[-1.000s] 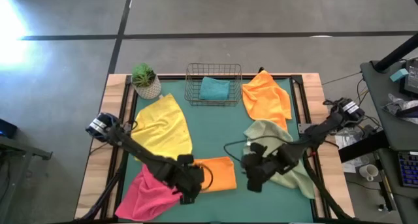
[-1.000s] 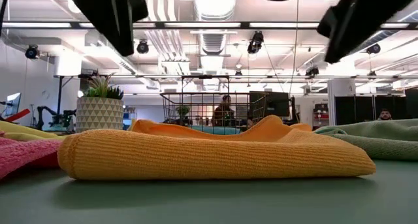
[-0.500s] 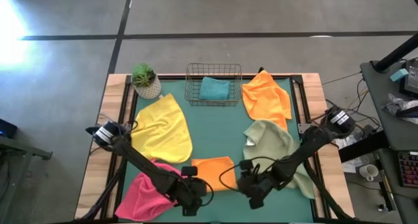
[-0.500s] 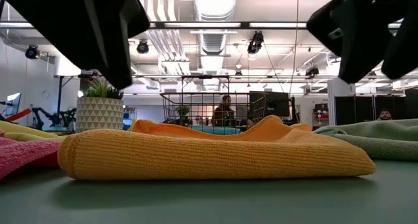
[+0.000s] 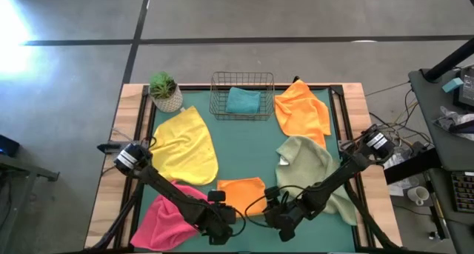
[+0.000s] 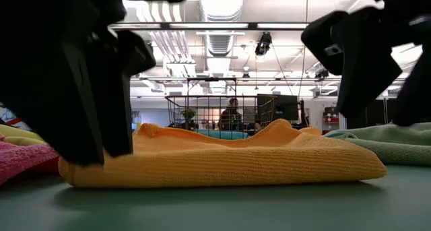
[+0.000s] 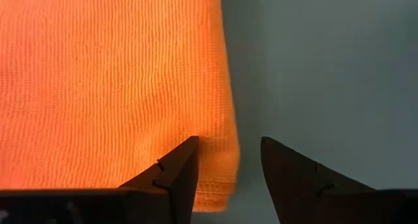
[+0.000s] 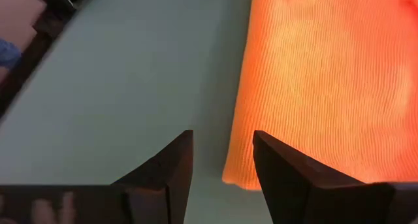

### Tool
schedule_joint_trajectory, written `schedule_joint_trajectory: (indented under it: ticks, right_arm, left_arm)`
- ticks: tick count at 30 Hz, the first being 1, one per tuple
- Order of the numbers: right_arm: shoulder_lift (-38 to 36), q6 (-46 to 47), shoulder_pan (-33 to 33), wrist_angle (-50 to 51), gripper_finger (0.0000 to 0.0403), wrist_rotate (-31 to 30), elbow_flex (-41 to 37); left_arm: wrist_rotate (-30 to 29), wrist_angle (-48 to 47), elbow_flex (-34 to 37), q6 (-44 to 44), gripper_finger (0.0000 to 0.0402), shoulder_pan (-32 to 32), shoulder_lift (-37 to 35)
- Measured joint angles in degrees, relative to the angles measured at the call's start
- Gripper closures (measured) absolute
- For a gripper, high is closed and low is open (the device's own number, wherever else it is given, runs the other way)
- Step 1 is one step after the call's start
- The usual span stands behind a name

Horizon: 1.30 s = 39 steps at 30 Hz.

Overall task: Fold microfiber towels
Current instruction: Put the left orange microfiber cloth into the wire basket

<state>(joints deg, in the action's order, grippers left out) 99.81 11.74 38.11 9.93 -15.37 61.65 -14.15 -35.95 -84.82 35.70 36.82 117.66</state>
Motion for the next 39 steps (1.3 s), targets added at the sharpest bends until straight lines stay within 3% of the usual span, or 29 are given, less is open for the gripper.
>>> schedule_joint_trajectory:
  ticks: [6,13,23,26,30,37,39]
  right_arm:
    - [3.0,0.7,-0.3,-0.7,0.0252,-0.3,0.0]
    - [4.4,1.7,-0.4,-1.4,0.0252,-5.3,0.0]
    - [6.6,1.4,-1.0,-2.0,0.0253,-5.8,0.1]
    - [6.7,1.7,-1.1,-2.0,0.0258,-5.8,0.1]
    - [6.6,2.0,-2.0,-1.9,0.0282,-4.8,0.1]
    - [6.6,4.9,-3.8,-1.8,0.038,-3.3,0.1]
    - [6.4,5.1,-3.8,-1.7,0.0387,-2.9,0.1]
  left_arm:
    - [-0.9,0.0,0.0,1.3,0.0252,-0.1,1.8]
    - [-1.8,0.1,0.6,5.9,0.0259,-0.6,1.8]
    - [-3.9,-0.7,0.7,3.7,0.038,-1.2,2.1]
    - [-4.2,-0.6,0.7,2.9,0.0394,-1.3,2.1]
    - [-4.1,-0.5,0.7,2.7,0.0395,-1.5,2.1]
    - [-3.9,-0.6,0.5,2.5,0.0399,-1.5,2.1]
    - [-3.1,-1.0,0.3,2.4,0.0399,-1.7,2.0]
